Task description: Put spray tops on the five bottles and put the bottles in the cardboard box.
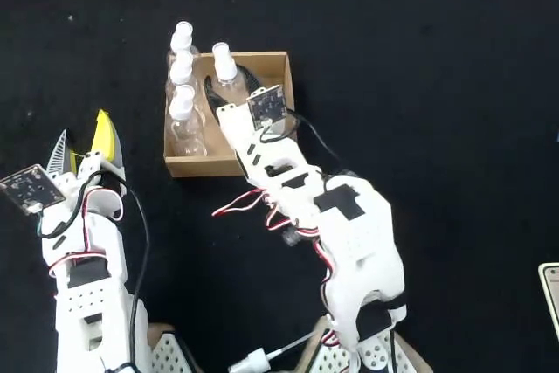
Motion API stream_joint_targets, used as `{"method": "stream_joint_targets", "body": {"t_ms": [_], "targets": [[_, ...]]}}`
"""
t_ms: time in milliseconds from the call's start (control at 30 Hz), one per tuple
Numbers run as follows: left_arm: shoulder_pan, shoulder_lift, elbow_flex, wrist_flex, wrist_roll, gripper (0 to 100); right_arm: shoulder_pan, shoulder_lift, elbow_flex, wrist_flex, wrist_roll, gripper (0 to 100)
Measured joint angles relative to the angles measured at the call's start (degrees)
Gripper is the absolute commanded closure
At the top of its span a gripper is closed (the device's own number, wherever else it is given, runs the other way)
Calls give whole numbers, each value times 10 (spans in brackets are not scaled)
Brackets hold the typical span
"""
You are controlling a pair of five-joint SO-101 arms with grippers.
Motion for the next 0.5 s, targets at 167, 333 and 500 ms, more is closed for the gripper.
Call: {"method": "stream_joint_targets", "body": {"t_ms": [167, 333, 500], "targets": [[0, 0, 0, 0, 0, 791, 0, 0, 0, 0, 0, 986], [0, 0, 0, 0, 0, 791, 0, 0, 0, 0, 0, 985], [0, 0, 0, 0, 0, 791, 0, 0, 0, 0, 0, 888]]}}
